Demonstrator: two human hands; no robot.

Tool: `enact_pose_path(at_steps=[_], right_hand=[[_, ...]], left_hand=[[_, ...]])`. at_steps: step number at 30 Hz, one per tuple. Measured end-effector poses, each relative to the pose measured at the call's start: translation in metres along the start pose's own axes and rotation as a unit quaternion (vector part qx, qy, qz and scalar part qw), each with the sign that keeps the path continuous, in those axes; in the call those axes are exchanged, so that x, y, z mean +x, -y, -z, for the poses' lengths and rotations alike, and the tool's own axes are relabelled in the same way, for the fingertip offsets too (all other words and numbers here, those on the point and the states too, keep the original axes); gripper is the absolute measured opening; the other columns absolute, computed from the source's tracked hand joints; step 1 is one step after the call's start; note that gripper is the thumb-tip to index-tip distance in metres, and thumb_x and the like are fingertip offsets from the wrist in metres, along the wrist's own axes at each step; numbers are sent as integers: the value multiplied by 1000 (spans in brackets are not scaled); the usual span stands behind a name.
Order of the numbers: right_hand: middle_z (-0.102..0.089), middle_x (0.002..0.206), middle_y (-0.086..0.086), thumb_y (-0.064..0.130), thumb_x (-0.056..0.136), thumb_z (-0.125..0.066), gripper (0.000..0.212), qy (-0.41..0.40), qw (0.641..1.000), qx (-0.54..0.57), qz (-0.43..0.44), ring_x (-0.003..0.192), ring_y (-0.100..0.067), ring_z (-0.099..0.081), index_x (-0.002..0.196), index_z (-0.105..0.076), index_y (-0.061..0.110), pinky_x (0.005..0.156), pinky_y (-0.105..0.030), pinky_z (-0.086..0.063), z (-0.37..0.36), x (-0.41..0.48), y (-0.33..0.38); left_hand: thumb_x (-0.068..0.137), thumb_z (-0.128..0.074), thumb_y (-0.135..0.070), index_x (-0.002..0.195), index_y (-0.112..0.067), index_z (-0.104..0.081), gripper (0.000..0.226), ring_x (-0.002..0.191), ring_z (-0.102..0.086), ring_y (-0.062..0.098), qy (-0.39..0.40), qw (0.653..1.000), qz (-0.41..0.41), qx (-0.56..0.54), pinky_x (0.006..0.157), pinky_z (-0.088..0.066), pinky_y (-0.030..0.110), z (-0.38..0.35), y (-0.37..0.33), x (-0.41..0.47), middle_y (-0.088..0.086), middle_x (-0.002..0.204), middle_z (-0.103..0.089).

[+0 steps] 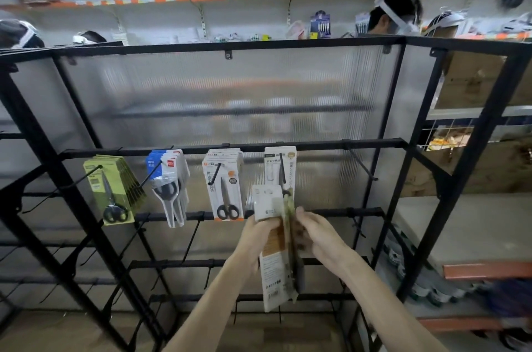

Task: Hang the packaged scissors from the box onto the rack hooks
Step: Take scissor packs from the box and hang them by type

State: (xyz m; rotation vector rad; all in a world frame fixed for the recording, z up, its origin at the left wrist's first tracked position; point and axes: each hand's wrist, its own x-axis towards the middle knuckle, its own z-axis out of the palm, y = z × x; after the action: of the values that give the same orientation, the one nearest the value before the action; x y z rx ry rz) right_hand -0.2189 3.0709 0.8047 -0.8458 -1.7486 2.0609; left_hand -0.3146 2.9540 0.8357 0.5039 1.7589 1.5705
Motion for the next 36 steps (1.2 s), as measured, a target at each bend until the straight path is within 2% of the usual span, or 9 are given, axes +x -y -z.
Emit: enact_pose_path(at_steps=[4,7,12,15,24,27,30,33,36], right_hand=[[-62,120,-7,26,89,-75,49,-37,998,-45,22,108,-24,-65,126,-45,19,93,-47,-55,6,-1,2],[-74,110,-4,17,91,-71,29,-61,996,-37,53,104,-23,-70,119,-66,14,97,-49,-54,13,1,7],[-76,100,12,15,95,-67,18,-111,985,-81,101,98,-12,-71,105,-72,29,90,-39,-57,14,-5,14],[-76,98,14,16,97,-64,16,-106,982,-95,122,94,-7,-71,104,-72,28,82,-30,-56,6,-7,18],[-73,104,13,16,97,-63,17,-63,979,-122,150,98,0,-67,110,-71,23,76,-15,-48,-31,7,27],[-72,105,12,17,97,-63,17,-43,981,-124,143,94,2,-65,112,-70,21,71,-13,-46,-52,20,27],[-73,104,7,18,97,-64,15,-40,981,-129,137,95,-5,-66,110,-70,18,72,-18,-46,-77,32,27],[-73,102,5,16,97,-62,12,-40,981,-132,135,96,-11,-68,105,-70,20,74,-22,-50,-100,43,27],[-72,106,5,16,99,-60,19,-37,980,-144,131,100,-15,-66,115,-69,16,87,-31,-52,-124,50,31]], left_hand=[[99,-58,-11,100,-13,-69,11,93,-67,21,-27,999,12,-18,76,-50,36,9,-2,4,7,100,-74],[100,-59,-20,109,-22,-68,12,103,-67,22,-38,999,-15,12,99,-49,45,17,-5,10,2,109,-73],[106,-51,-23,126,-19,-54,21,94,-73,21,-58,996,-34,54,100,-50,59,25,8,17,1,114,-68],[105,-50,-22,136,-17,-50,30,96,-72,21,-67,996,-27,61,101,-50,58,25,19,18,-2,113,-68],[105,-47,-20,133,-14,-55,29,92,-70,19,-160,986,-2,46,85,-58,47,62,26,18,1,115,-66],[105,-47,-22,126,-16,-57,24,93,-70,22,-184,982,-13,35,90,-57,50,84,20,13,5,117,-65],[105,-47,-20,116,-21,-52,12,94,-69,22,-198,980,-11,30,90,-55,48,106,15,6,1,112,-65],[101,-49,-15,120,-10,-57,21,90,-71,22,-220,975,-9,37,79,-54,39,130,11,8,5,110,-67],[99,-53,-13,121,-7,-57,23,90,-70,26,-227,973,-7,36,74,-52,37,152,7,9,5,101,-67]])
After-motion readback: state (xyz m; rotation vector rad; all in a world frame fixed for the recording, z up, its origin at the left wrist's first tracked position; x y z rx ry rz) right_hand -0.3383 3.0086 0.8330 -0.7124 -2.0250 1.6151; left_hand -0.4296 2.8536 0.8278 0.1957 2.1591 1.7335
